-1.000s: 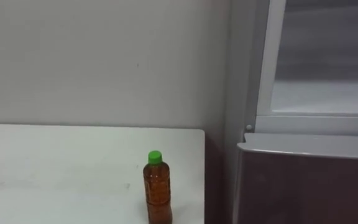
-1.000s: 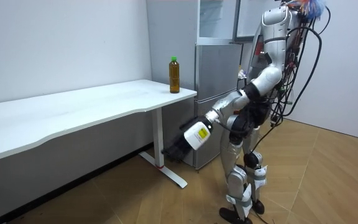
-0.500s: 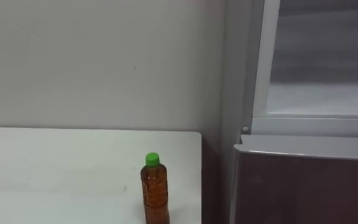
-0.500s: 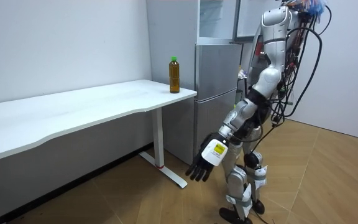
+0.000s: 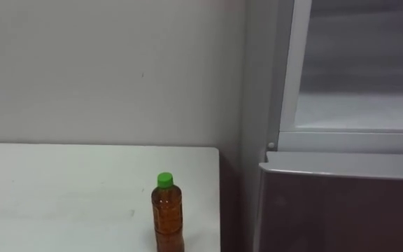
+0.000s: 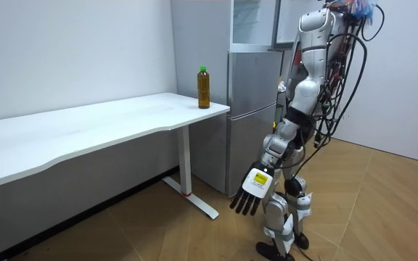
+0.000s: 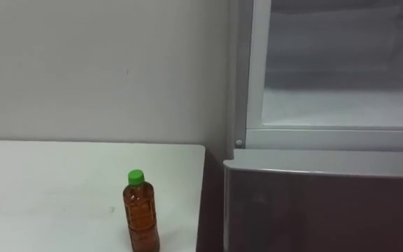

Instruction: Put the bottle in the upper fridge

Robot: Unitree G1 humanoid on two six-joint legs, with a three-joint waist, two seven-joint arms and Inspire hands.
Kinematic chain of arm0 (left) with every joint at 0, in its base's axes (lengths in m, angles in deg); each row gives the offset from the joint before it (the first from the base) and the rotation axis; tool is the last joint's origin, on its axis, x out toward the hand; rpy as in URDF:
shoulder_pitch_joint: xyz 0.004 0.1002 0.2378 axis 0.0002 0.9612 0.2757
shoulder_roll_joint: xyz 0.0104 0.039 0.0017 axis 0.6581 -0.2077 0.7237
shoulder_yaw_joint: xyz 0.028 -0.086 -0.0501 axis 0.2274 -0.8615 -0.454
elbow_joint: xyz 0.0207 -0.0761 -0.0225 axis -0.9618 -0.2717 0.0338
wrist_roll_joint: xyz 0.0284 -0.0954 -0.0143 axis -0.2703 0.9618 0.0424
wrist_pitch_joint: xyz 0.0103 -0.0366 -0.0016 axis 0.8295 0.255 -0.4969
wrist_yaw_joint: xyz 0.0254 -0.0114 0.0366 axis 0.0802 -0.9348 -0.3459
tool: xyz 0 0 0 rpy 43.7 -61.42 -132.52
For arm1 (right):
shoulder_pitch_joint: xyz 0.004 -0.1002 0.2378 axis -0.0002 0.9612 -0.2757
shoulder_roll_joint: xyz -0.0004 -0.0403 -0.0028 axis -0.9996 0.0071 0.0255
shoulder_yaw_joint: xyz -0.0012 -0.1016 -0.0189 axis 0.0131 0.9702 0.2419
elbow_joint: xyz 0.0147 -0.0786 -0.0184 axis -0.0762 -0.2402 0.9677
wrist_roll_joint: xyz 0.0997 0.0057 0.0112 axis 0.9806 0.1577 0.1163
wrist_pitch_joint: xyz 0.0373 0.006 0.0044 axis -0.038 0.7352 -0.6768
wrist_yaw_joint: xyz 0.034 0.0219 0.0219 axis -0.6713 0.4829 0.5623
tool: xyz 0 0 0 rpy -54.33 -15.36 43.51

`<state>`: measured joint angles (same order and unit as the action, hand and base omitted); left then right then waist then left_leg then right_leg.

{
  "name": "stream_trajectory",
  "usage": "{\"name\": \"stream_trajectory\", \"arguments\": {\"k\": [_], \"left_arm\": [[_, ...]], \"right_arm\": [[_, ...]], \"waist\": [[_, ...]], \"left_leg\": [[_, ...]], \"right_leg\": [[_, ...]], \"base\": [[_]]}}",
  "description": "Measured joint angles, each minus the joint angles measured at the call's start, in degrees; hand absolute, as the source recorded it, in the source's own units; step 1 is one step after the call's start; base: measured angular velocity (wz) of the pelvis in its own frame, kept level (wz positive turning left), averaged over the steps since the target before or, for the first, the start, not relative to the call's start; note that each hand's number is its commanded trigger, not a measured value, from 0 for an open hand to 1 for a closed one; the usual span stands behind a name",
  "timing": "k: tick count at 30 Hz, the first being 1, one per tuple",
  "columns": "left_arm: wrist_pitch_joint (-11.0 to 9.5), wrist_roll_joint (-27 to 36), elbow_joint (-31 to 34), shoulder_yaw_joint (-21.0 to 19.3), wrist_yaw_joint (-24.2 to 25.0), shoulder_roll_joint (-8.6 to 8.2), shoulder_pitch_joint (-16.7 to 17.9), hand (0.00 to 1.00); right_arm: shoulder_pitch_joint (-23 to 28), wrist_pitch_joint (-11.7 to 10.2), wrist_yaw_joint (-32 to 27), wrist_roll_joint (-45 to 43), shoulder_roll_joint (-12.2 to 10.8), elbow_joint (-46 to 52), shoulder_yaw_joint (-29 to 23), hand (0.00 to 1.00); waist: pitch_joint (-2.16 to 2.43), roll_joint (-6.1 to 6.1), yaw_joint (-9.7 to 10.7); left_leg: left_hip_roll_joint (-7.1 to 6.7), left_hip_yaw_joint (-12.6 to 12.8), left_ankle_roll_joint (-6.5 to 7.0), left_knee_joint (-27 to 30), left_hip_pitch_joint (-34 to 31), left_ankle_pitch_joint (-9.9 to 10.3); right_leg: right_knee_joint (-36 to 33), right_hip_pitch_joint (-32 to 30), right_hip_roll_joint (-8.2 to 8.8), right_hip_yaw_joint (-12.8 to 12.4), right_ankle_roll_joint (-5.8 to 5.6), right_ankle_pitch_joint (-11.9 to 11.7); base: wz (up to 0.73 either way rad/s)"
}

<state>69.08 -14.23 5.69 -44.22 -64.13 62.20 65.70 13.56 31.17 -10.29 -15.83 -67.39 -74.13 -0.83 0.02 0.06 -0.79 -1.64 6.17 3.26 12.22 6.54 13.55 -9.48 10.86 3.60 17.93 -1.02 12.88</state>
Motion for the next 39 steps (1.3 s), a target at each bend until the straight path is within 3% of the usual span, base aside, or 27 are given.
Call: {"name": "stream_trajectory", "arguments": {"k": [10, 24, 29, 33, 39], "left_arm": [[0.45, -5.38, -2.26, 3.16, 3.08, 0.04, -1.85, 0.0], [0.63, -5.39, -2.97, 3.89, 4.67, 0.34, -2.18, 0.0], [0.33, -6.69, -3.3, 4.19, 4.87, 0.46, -1.97, 0.0], [-0.19, -7.04, -3.22, 4.17, 4.83, 0.46, -2.39, 0.0], [-0.62, -8.53, -3.19, 4.09, 6.11, 1.04, -2.87, 0.0]], "right_arm": [[-0.83, 0.04, -0.31, 1.37, -0.1, -0.19, 1.99, 0.0], [-1.87, 0.09, -0.48, 2.13, -0.25, -0.84, 3.1, 0.0], [0.11, 0.07, -0.67, 1.37, -0.15, 8.62, 4.43, 0.0], [-1.14, -0.15, -0.73, -0.74, -0.17, 13.29, 4.78, 0.0], [-1.97, -0.74, -0.87, -1.89, 0.15, 27.98, 4.75, 0.0]], "waist": [[0.09, 0.47, 0.84], [0.07, 0.77, 0.91], [0.09, 0.6, 0.54], [0.1, 0.73, 0.5], [0.03, 0.94, 0.55]], "left_leg": [[0.04, 0.38, 0.01, -0.06, -0.44, 0.0], [0.09, 0.79, 0.12, -0.01, -1.62, 0.09], [0.23, 1.61, 0.12, -0.39, -2.02, 0.07], [0.21, 1.59, 0.13, -0.49, -1.93, 0.07], [0.2, 1.53, 0.14, -0.51, -1.75, 0.06]], "right_leg": [[-0.24, -0.81, 0.0, -0.5, 0.01, -0.01], [-0.18, -2.03, 0.01, -0.68, -0.09, -0.13], [-0.5, -2.78, 0.05, -0.69, -0.05, -0.31], [-0.96, -2.94, 0.12, -0.68, -0.08, -0.32], [-1.19, -2.42, -0.19, -0.61, -0.11, -0.42]], "base": [[-0.01], [-0.01], [-0.08], [-0.01], [0.0]]}}
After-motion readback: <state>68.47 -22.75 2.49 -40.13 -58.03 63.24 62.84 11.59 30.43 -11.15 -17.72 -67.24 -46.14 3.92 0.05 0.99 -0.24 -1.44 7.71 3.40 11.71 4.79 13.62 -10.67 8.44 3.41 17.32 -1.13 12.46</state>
